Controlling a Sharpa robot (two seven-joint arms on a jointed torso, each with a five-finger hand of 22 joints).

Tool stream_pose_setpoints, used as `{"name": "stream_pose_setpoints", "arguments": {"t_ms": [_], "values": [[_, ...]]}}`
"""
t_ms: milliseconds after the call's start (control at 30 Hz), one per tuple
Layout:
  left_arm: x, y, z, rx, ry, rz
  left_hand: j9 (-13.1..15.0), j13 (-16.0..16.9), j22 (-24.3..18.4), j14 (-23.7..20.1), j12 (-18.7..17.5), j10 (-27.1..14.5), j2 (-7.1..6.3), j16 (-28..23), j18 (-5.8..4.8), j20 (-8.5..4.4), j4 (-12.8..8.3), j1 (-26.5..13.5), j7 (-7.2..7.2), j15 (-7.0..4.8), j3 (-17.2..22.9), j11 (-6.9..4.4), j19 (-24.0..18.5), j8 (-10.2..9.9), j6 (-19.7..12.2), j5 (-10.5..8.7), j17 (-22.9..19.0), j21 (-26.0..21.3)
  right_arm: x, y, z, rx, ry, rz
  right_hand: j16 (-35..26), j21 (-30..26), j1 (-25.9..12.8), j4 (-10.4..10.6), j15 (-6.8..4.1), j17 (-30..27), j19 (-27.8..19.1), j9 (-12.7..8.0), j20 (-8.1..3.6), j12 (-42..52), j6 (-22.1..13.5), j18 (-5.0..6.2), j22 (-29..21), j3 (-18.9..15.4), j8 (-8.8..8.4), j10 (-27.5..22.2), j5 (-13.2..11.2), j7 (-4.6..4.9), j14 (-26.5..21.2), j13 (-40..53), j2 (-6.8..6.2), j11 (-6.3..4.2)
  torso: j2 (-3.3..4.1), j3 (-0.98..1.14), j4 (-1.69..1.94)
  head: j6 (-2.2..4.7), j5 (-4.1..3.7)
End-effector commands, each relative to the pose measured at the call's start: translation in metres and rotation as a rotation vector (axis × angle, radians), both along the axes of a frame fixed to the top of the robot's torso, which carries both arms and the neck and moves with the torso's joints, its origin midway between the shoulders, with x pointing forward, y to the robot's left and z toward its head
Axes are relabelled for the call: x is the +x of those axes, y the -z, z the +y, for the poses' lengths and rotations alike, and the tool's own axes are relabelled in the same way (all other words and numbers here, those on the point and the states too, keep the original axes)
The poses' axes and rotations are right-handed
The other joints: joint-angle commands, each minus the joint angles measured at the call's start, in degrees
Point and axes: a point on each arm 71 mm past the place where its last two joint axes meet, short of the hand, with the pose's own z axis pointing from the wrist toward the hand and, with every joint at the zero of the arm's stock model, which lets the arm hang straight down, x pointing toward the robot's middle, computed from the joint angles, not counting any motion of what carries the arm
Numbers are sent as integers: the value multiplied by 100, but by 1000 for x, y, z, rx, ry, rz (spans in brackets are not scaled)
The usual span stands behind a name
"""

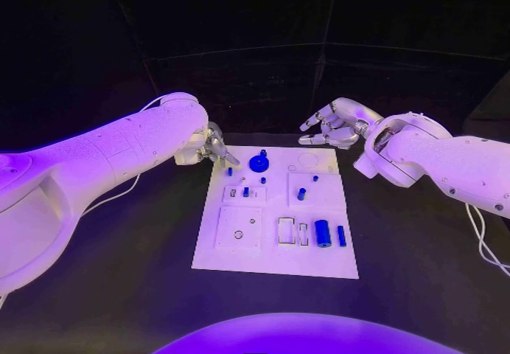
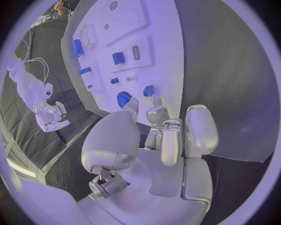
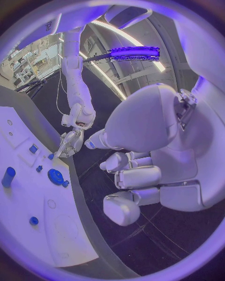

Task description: Assemble the parts on the task board

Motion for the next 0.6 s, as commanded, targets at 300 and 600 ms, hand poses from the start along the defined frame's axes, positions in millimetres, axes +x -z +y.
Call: {"name": "stream_pose_setpoints", "arguments": {"t_ms": [300, 600], "values": [[-1, 3, -4, 1, 37, 27, -30, -14, -3, 555, 17, -23, 72, -6, -29, 43, -18, 23, -17, 28, -45, 21, 7, -30, 68, -18, 1385, 20, 0, -1, 2, 5, -17, -3, -21, -35, 23, 7, -20, 157, -48, 4, -5, -15, -9, 87, -6, -28, 32, -37, -4, 10, 283, -4, 44, -11, -4, 1, -3, -11, 17], [-3, 4, -6, 3, 46, 34, -81, -29, 2, 554, 13, -28, 201, -7, -29, 41, -66, 174, -17, 27, -31, 19, 5, -53, 97, -17, 1383, 19, 0, -1, 4, 5, -21, -2, -23, -39, 35, 8, -20, 157, -48, 3, -5, -16, -15, 88, -10, -33, 31, -40, 11, 11, 284, -6, 58, -10, 1, 4, 15, -20, 29]]}}
